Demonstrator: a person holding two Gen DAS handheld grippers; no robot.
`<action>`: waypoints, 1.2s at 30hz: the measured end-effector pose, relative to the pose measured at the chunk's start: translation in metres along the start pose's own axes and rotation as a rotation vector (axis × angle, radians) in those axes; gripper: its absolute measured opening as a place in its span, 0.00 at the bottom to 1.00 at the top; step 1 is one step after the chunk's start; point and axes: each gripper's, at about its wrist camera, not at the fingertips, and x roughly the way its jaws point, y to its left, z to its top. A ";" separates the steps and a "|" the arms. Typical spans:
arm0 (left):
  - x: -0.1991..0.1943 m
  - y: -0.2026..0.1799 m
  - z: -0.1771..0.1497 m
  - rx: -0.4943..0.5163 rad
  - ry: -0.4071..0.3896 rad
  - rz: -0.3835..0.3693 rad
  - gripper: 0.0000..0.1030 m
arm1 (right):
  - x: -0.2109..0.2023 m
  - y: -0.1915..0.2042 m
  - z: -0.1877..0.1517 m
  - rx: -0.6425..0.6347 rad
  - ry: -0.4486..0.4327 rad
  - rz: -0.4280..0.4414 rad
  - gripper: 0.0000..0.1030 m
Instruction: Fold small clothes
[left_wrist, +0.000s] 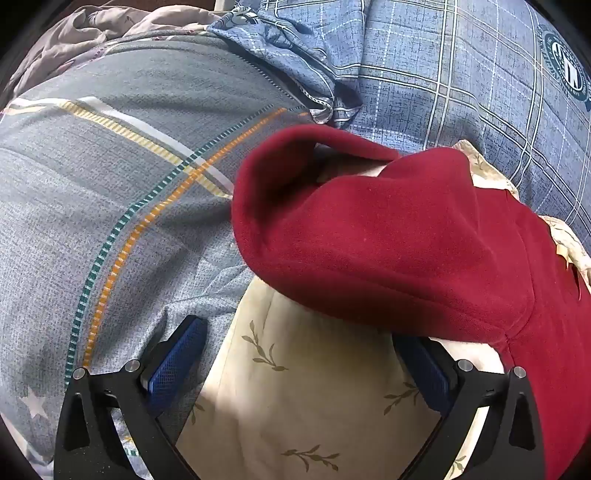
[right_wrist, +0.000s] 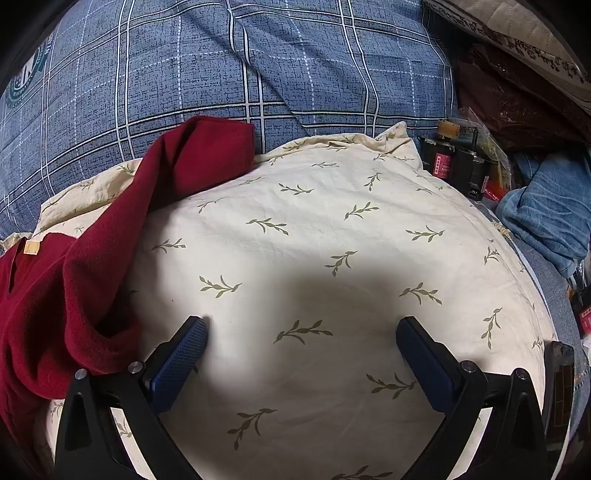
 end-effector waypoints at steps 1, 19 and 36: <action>0.000 0.000 0.000 -0.001 0.001 -0.001 0.99 | 0.000 0.000 0.000 0.000 0.000 0.000 1.00; 0.000 0.002 0.000 -0.003 0.003 -0.003 0.99 | 0.000 0.000 0.000 0.000 0.000 0.000 1.00; 0.000 0.002 0.000 -0.002 0.003 -0.003 0.99 | 0.000 0.000 0.000 0.000 0.000 0.000 1.00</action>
